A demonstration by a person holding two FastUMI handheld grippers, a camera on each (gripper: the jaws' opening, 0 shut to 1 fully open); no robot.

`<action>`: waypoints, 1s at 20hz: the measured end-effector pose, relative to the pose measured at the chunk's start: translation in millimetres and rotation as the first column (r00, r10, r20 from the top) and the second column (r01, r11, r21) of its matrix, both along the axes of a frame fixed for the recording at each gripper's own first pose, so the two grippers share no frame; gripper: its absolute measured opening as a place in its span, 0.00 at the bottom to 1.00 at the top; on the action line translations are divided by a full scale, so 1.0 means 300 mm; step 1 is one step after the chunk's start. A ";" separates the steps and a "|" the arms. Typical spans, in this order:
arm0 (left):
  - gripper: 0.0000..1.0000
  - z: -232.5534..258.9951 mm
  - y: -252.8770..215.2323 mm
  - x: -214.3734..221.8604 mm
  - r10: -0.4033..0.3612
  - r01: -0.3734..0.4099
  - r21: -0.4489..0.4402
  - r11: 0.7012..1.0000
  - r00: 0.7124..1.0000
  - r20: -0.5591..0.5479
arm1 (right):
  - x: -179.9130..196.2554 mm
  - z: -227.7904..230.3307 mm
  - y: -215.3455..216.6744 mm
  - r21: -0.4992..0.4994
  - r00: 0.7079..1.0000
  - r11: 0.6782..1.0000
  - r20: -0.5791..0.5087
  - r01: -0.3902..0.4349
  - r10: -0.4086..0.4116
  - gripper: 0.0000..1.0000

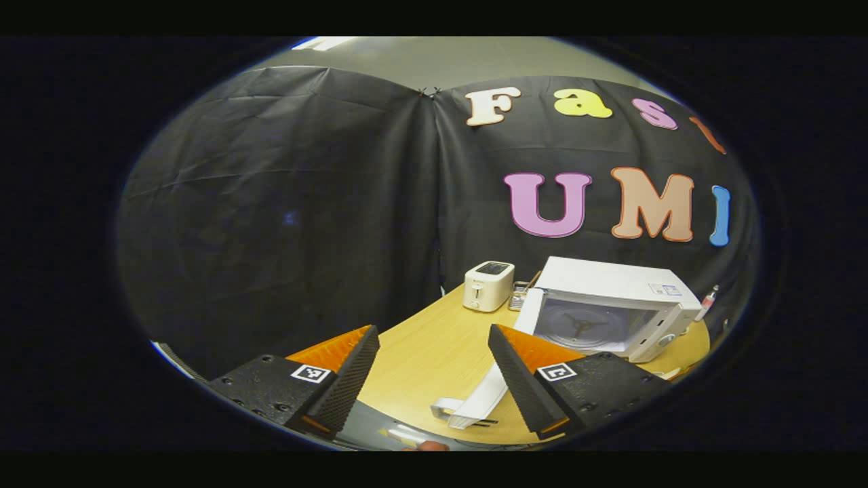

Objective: Open the microwave oven with the left hand, put the food in, and close the microwave oven.

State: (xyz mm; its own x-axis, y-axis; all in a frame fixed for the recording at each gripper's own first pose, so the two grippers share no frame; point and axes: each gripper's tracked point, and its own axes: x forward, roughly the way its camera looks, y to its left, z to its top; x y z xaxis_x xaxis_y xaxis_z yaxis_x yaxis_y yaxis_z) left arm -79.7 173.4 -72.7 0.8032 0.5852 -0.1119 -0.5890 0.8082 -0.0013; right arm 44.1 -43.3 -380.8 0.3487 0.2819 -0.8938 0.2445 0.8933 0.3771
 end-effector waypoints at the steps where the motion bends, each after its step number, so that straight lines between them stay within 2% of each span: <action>1: 0.94 -0.002 -0.006 0.004 -0.001 0.001 -0.011 1.000 1.000 0.002 | -0.001 -0.017 0.010 0.013 1.000 1.000 0.000 -0.001 0.001 0.51; 3: 0.94 -0.007 -0.015 0.021 -0.007 0.007 -0.028 1.000 1.000 0.004 | 0.005 0.010 0.014 0.039 1.000 0.999 -0.005 -0.003 0.003 0.46; 5: 0.94 -0.011 -0.012 0.024 -0.003 0.003 -0.030 1.000 1.000 0.004 | 0.017 0.024 0.021 0.067 1.000 0.997 0.008 0.027 -0.027 0.31; 6: 0.95 -0.013 -0.010 0.027 -0.001 0.001 -0.034 0.999 1.000 0.006 | 0.020 0.028 0.017 0.071 0.999 0.997 0.015 0.028 -0.029 0.30; 7: 0.95 -0.013 -0.009 0.028 0.003 -0.002 -0.038 0.999 1.000 0.006 | 0.027 0.039 0.015 0.076 0.999 0.996 0.025 0.035 -0.037 0.37; 13: 0.94 -0.004 0.017 0.031 0.001 -0.001 -0.030 1.000 1.000 0.003 | 0.050 0.174 0.038 0.164 0.992 0.984 0.089 0.075 -0.090 0.37; 17: 0.94 -0.004 0.065 0.063 -0.027 0.027 -0.029 0.999 1.000 0.003 | 0.042 0.249 0.078 0.210 0.983 0.971 0.116 0.119 -0.145 0.37; 20: 0.94 0.004 0.103 0.105 -0.086 0.086 -0.028 0.996 0.996 0.005 | 0.012 0.279 0.120 0.207 0.974 0.967 0.137 0.151 -0.182 0.37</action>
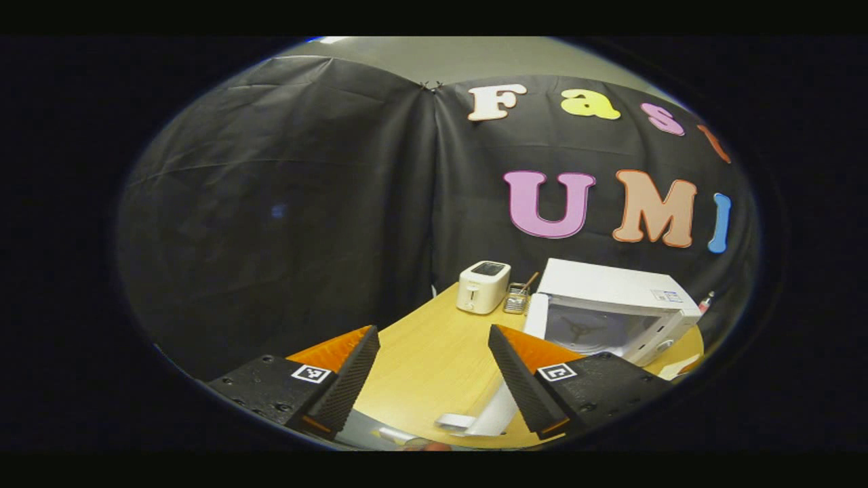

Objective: Open the microwave oven with the left hand, put the food in, and close the microwave oven.

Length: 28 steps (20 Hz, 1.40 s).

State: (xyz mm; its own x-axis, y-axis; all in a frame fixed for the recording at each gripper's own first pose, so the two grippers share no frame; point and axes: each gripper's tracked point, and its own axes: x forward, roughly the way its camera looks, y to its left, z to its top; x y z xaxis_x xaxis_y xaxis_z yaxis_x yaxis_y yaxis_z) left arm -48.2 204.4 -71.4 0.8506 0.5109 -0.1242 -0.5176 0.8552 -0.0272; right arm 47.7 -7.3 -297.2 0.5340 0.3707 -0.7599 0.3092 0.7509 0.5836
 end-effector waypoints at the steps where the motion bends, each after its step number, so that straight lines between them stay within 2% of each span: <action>1: 0.94 -0.004 0.014 0.019 -0.027 0.027 0.001 1.000 1.000 0.000 | -0.019 0.006 0.027 -0.002 1.000 1.000 0.004 0.009 -0.009 0.37; 5: 0.94 -0.037 0.077 0.090 -0.116 0.116 -0.012 0.993 0.993 -0.025 | -0.094 0.022 0.177 0.004 0.999 0.999 0.025 0.040 -0.040 0.37; 6: 0.94 -0.045 0.091 0.109 -0.138 0.138 -0.010 0.990 0.990 -0.033 | -0.109 0.024 0.218 0.007 0.999 0.999 0.024 0.040 -0.040 0.30; 12: 0.94 -0.070 0.134 0.221 -0.275 0.276 0.013 0.961 0.960 -0.054 | -0.175 0.008 0.508 0.064 0.999 0.997 0.028 0.036 -0.037 0.30; 15: 0.94 -0.091 0.125 0.248 -0.330 0.331 -0.005 0.944 0.943 -0.050 | -0.163 -0.005 0.624 0.091 0.998 0.995 0.043 0.044 -0.048 0.30; 16: 0.95 -0.100 0.121 0.257 -0.344 0.344 -0.009 0.939 0.937 -0.051 | -0.150 -0.007 0.667 0.102 0.997 0.993 0.055 0.052 -0.058 0.37; 23: 0.95 -0.128 0.125 0.253 -0.358 0.357 -0.033 0.934 0.932 -0.055 | 0.052 -0.022 0.897 0.219 0.982 0.975 0.175 0.026 -0.065 0.36; 26: 0.95 -0.150 0.157 0.238 -0.329 0.327 -0.046 0.944 0.942 -0.067 | 0.198 -0.028 0.940 0.267 0.960 0.962 0.251 0.051 -0.121 0.36; 28: 0.95 -0.157 0.174 0.217 -0.309 0.306 -0.049 0.951 0.949 -0.071 | 0.280 -0.050 0.946 0.283 0.951 0.956 0.266 0.079 -0.157 0.36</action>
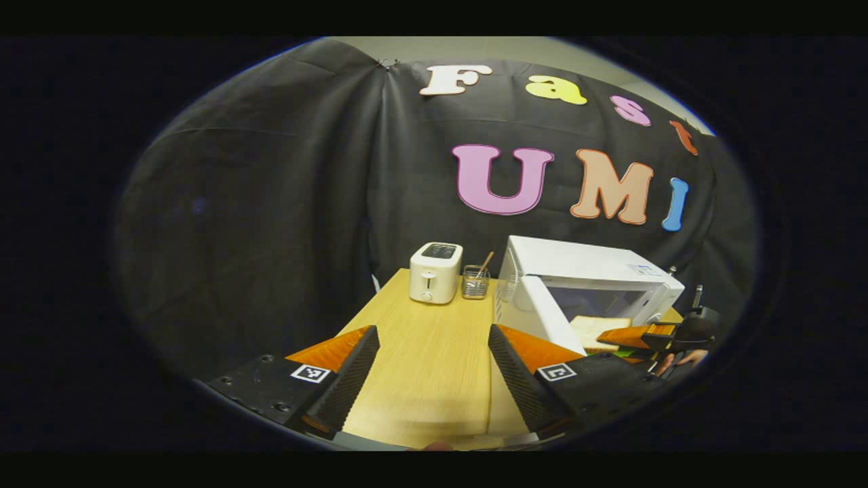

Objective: Open the microwave oven with the left hand, put the food in, and close the microwave oven.

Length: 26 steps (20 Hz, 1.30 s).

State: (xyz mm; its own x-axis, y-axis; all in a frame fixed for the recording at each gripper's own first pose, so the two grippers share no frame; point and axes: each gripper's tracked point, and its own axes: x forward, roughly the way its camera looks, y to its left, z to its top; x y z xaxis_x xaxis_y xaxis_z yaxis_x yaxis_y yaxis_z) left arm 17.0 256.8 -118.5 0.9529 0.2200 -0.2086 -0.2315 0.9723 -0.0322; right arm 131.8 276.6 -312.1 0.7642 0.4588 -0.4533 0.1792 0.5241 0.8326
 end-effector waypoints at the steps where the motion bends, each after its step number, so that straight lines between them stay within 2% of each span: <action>1: 0.95 -0.005 0.002 -0.007 0.008 -0.008 0.002 1.000 1.000 -0.001 | 0.038 -0.010 -0.003 -0.007 1.000 1.000 0.013 0.010 -0.010 0.36; 6: 0.95 -0.026 -0.016 -0.052 0.029 -0.029 -0.022 0.999 0.999 -0.018 | 0.207 -0.064 -0.038 -0.091 0.996 0.994 0.060 0.067 -0.061 0.36; 7: 0.95 -0.036 -0.021 -0.058 0.030 -0.031 -0.031 0.999 0.999 -0.027 | 0.239 -0.072 -0.038 -0.101 0.995 0.992 0.070 0.080 -0.073 0.28; 8: 0.95 -0.043 -0.020 -0.064 0.034 -0.035 -0.036 0.999 0.999 -0.033 | 0.262 -0.078 -0.035 -0.102 0.994 0.991 0.074 0.092 -0.085 0.36; 9: 0.95 -0.049 -0.018 -0.071 0.041 -0.042 -0.041 0.998 0.998 -0.039 | 0.280 -0.072 -0.033 -0.094 0.991 0.990 0.085 0.107 -0.099 0.29; 11: 0.95 -0.056 -0.004 -0.078 0.059 -0.061 -0.043 0.997 0.997 -0.046 | 0.326 -0.085 -0.023 -0.103 0.990 0.987 0.090 0.121 -0.112 0.42; 12: 0.95 -0.058 0.000 -0.082 0.066 -0.068 -0.041 0.997 0.997 -0.050 | 0.344 -0.091 -0.021 -0.113 0.988 0.985 0.094 0.130 -0.120 0.34; 13: 0.95 -0.061 0.002 -0.087 0.071 -0.073 -0.039 0.997 0.996 -0.052 | 0.368 -0.096 -0.024 -0.118 0.987 0.983 0.098 0.141 -0.130 0.42; 16: 0.95 -0.068 0.005 -0.095 0.079 -0.081 -0.046 0.996 0.995 -0.056 | 0.427 -0.105 -0.040 -0.122 0.980 0.975 0.103 0.184 -0.171 0.42; 20: 0.95 -0.085 -0.004 -0.104 0.082 -0.087 -0.077 0.993 0.994 -0.067 | 0.480 -0.103 -0.069 -0.190 0.965 0.952 0.154 0.239 -0.211 0.42; 21: 0.95 -0.093 -0.012 -0.106 0.080 -0.086 -0.088 0.992 0.994 -0.072 | 0.486 -0.105 -0.073 -0.211 0.962 0.945 0.163 0.250 -0.218 0.38; 22: 0.95 -0.103 -0.016 -0.110 0.077 -0.085 -0.100 0.991 0.994 -0.080 | 0.499 -0.111 -0.087 -0.242 0.959 0.934 0.172 0.264 -0.226 0.42; 26: 0.95 -0.134 -0.022 -0.120 0.078 -0.092 -0.139 0.986 0.992 -0.104 | 0.519 -0.112 -0.106 -0.345 0.954 0.896 0.203 0.281 -0.221 0.45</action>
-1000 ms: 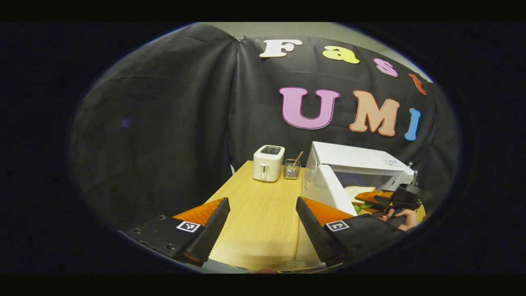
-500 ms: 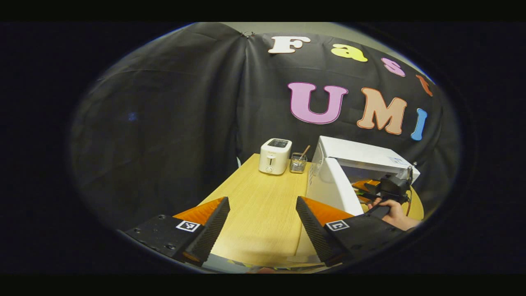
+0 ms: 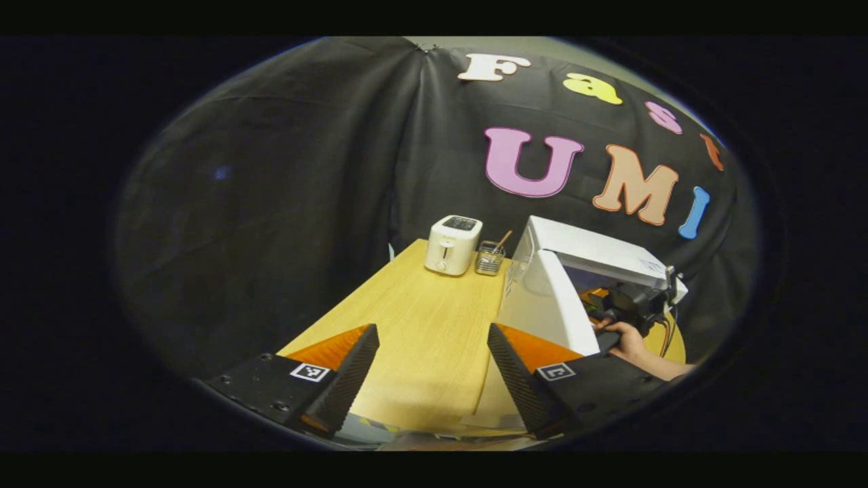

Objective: Open the microwave oven with the left hand, put the food in, and close the microwave oven.

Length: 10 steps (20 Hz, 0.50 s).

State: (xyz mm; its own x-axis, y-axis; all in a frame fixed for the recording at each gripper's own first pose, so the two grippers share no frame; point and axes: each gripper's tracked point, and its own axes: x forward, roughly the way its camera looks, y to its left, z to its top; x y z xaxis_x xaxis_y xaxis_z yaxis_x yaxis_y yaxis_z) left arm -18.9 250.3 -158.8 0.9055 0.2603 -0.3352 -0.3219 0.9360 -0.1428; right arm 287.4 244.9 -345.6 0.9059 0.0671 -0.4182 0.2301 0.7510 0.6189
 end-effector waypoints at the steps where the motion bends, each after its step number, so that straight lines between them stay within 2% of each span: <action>1: 0.95 -0.006 0.003 0.002 0.000 -0.001 -0.009 1.000 1.000 -0.005 | 0.002 0.006 -0.011 -0.058 1.000 0.998 0.008 -0.001 0.001 0.48; 2: 0.92 -0.016 -0.002 0.006 -0.003 0.003 -0.021 1.000 1.000 -0.009 | 0.007 0.005 -0.018 -0.116 1.000 0.993 0.009 -0.002 0.003 0.65; 3: 0.92 -0.023 -0.009 0.001 -0.008 0.008 -0.029 1.000 1.000 -0.015 | 0.002 0.004 -0.022 -0.157 1.000 0.988 0.003 -0.011 0.011 0.61; 4: 0.87 -0.025 -0.015 0.004 -0.013 0.012 -0.035 0.999 1.000 -0.018 | 0.002 0.000 -0.026 -0.191 1.000 0.981 -0.001 -0.018 0.018 0.74; 5: 0.89 -0.027 -0.021 0.003 -0.017 0.016 -0.038 0.999 1.000 -0.019 | -0.002 0.000 -0.032 -0.220 1.000 0.975 -0.001 -0.023 0.023 0.87; 7: 0.81 -0.025 -0.029 0.006 -0.024 0.024 -0.036 0.999 1.000 -0.018 | -0.007 0.016 -0.067 -0.282 1.000 0.959 0.009 -0.004 0.007 0.90; 8: 0.76 -0.022 -0.029 0.010 -0.027 0.026 -0.035 0.999 0.999 -0.018 | -0.010 0.039 -0.076 -0.296 0.999 0.955 0.031 0.001 0.009 0.99; 9: 0.74 -0.028 -0.035 0.010 -0.032 0.031 -0.037 0.999 0.999 -0.020 | -0.015 0.063 -0.083 -0.304 0.999 0.953 0.048 0.003 0.012 0.90; 10: 0.69 -0.031 -0.039 0.014 -0.036 0.035 -0.040 0.999 0.999 -0.025 | -0.024 0.091 -0.089 -0.317 0.998 0.949 0.066 0.006 0.016 0.99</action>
State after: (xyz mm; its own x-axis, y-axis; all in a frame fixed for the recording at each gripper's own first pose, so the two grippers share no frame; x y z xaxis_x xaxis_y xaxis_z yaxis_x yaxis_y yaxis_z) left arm -14.8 238.6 -168.2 0.9046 0.2143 -0.3684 -0.2929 0.9405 -0.1722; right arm 280.2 218.3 -318.4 0.9324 -0.0545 -0.3572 0.1923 0.9117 0.3630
